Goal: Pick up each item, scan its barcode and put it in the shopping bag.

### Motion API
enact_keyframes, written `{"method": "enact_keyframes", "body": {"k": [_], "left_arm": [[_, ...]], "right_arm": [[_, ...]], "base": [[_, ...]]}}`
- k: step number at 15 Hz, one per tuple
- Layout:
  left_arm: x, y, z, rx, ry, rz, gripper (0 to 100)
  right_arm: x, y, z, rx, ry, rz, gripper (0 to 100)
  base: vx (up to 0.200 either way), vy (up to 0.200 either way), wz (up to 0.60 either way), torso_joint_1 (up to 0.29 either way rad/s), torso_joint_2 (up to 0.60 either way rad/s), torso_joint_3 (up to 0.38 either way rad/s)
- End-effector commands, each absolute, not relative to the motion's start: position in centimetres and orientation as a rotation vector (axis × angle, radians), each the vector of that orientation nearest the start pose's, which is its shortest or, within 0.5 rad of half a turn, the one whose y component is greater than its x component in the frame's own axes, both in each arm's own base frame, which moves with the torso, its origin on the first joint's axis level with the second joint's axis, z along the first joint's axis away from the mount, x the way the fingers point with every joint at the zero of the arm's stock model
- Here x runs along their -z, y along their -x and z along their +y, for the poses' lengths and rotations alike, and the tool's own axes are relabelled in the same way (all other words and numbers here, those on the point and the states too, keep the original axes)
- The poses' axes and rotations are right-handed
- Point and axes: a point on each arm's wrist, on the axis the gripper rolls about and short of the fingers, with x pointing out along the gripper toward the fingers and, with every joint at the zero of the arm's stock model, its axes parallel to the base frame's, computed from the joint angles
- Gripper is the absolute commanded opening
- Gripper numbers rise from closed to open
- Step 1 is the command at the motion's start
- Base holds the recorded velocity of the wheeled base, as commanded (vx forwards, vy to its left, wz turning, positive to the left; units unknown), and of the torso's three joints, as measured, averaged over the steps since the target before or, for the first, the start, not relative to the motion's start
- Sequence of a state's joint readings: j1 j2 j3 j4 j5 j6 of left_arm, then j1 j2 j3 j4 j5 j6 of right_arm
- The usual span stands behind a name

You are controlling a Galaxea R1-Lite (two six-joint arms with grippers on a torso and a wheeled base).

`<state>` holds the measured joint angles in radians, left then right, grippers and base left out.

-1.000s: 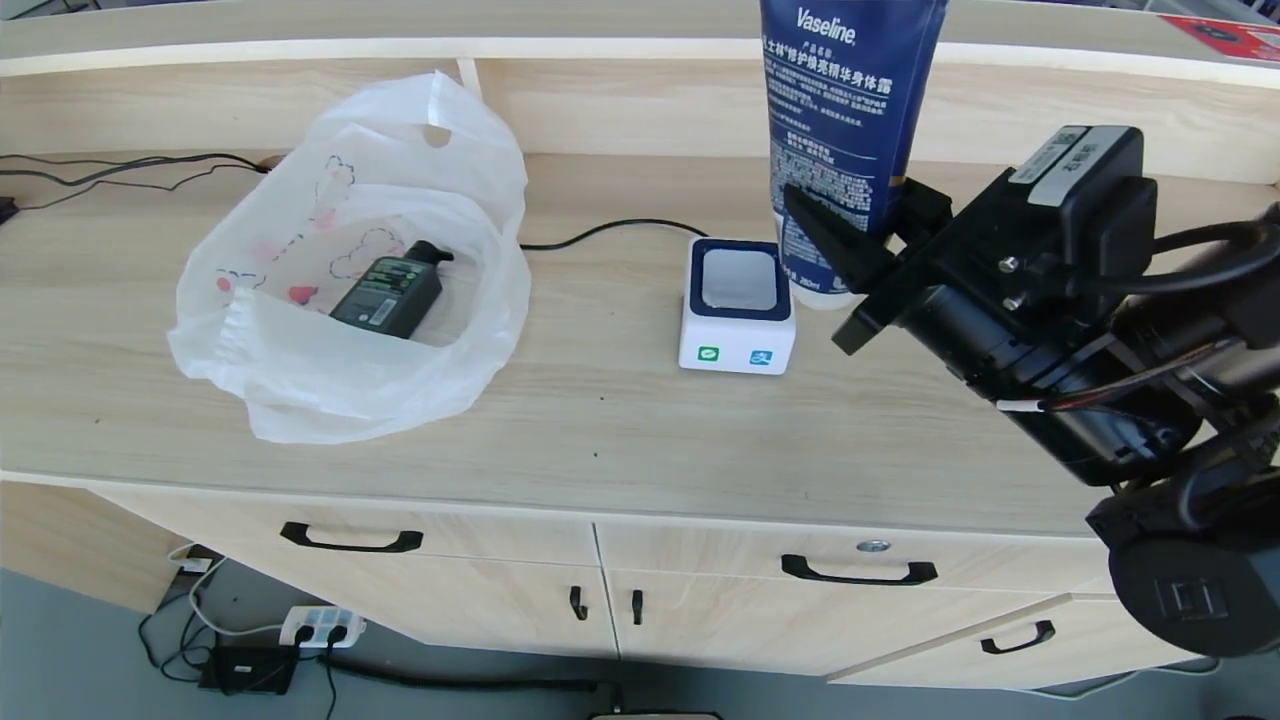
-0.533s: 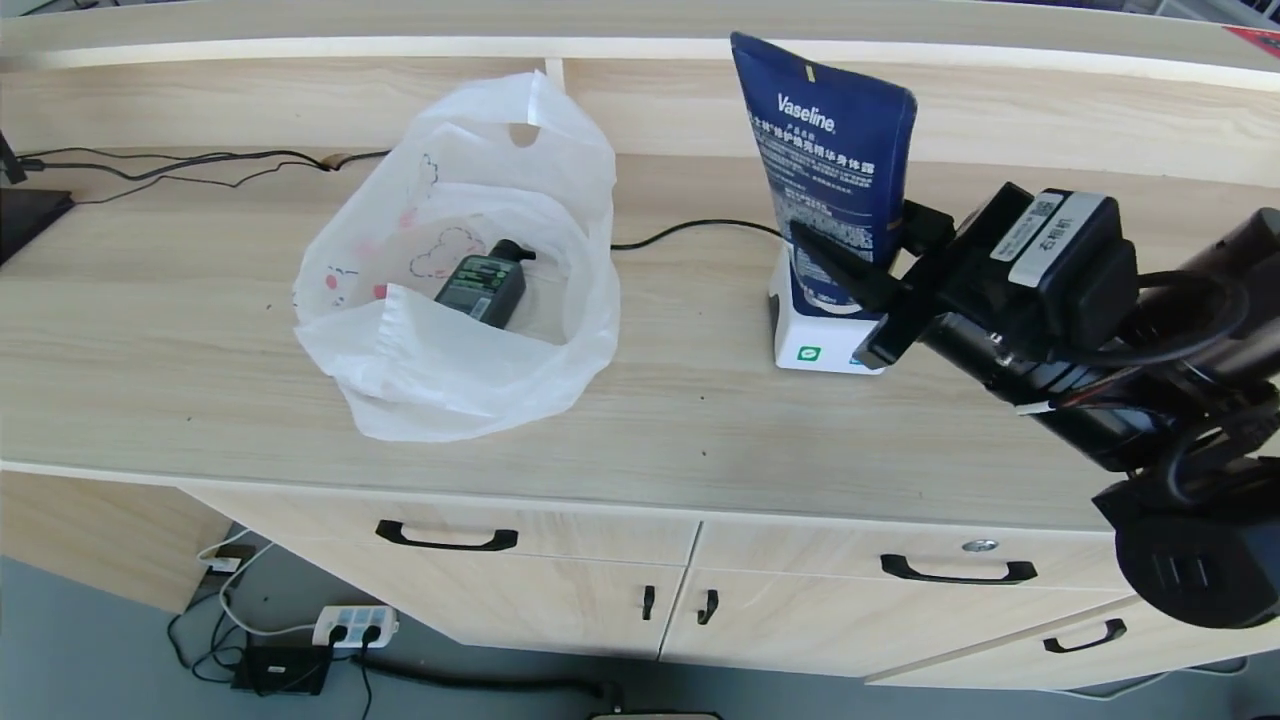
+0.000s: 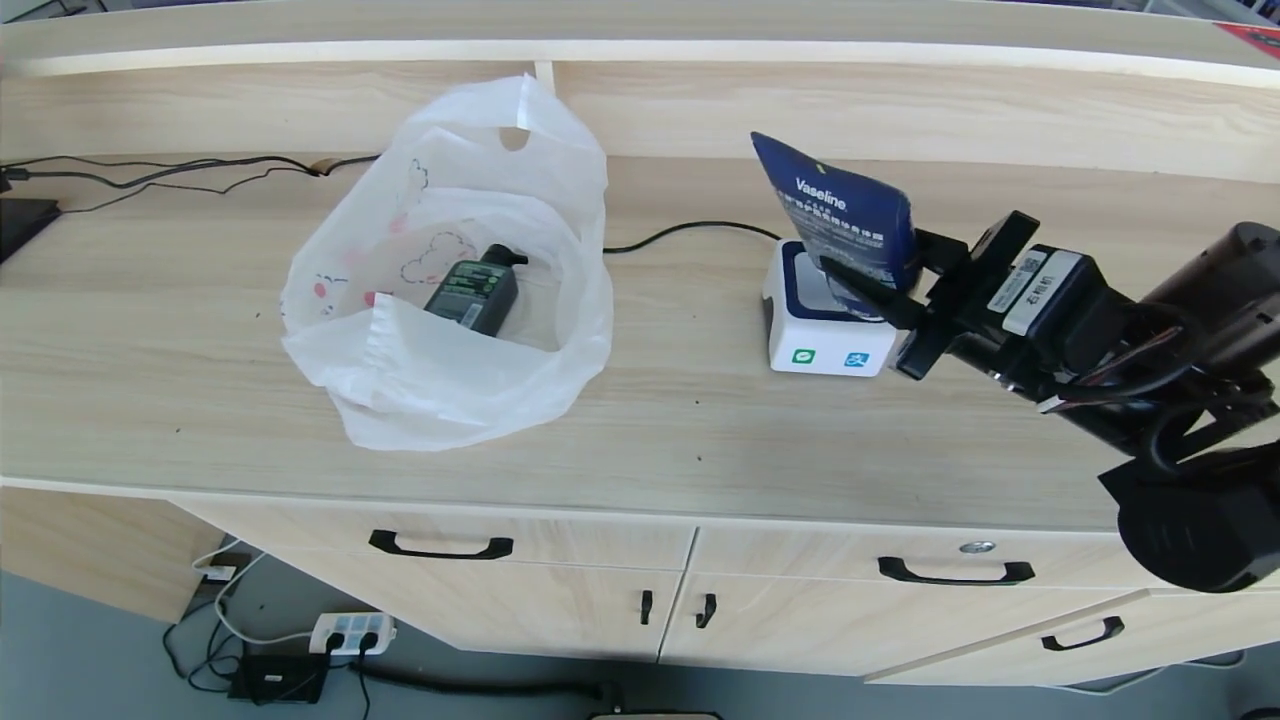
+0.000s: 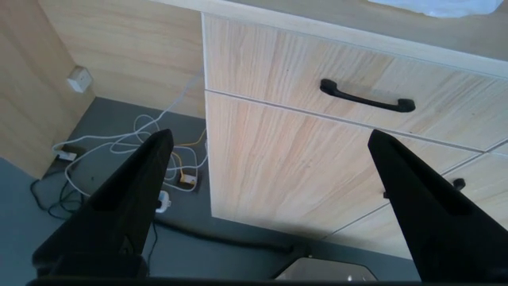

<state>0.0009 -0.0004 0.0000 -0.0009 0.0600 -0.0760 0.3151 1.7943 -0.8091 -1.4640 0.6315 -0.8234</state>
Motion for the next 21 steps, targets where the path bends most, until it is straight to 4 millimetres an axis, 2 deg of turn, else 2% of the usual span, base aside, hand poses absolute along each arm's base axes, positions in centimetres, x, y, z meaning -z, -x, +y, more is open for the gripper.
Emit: {"method": "enact_keyframes", "body": {"k": [1,5,8,12,14,15,18,19,21], "left_arm": [[-7.6,2.3,0.1,-0.061,0.077,-0.004,100],[-7.5,2.3,0.1,-0.061,0.078,-0.002,100],[-7.5,2.3,0.1,-0.061,0.077,-0.001,100],[-7.5,2.3,0.1,-0.061,0.075,-0.001,100],[-7.5,2.3,0.1,-0.061,0.075,-0.001,100],[-7.5,2.3,0.1,-0.061,0.075,-0.001,100],[-7.5,2.3,0.1,-0.061,0.075,-0.001,100],[-7.5,2.3,0.1,-0.061,0.075,-0.001,100],[-7.5,2.3,0.1,-0.061,0.077,-0.001,100]], "right_arm": [[-24.3,-30.9,9.4,-0.630,0.845,-0.875,0],[-26.7,-33.8,9.3,-0.673,0.875,-0.934,0],[-26.3,-34.6,8.8,-0.664,0.881,-0.903,0],[-26.1,-34.5,8.4,-0.658,0.881,-0.881,0],[-25.2,-34.5,8.2,-0.653,0.884,-0.851,0],[-25.3,-34.3,8.0,-0.601,0.878,-0.832,0],[-25.2,-34.2,8.1,-0.603,0.872,-0.825,0],[-25.5,-33.5,10.4,-0.648,0.841,-0.849,0],[-27.4,-30.9,11.5,-0.567,0.771,-0.869,0]], "base": [[0.000,0.000,0.00,0.000,0.00,0.000],[0.000,0.000,0.00,0.000,0.00,0.000],[0.000,0.000,0.00,0.000,0.00,0.000],[0.000,0.000,0.00,0.000,0.00,0.000],[0.000,0.000,0.00,0.000,0.00,0.000],[0.000,0.000,0.00,0.000,0.00,0.000],[0.000,0.000,0.00,0.000,0.00,0.000],[0.000,0.000,0.00,0.000,0.00,0.000],[0.000,0.000,0.00,0.000,0.00,0.000]]}}
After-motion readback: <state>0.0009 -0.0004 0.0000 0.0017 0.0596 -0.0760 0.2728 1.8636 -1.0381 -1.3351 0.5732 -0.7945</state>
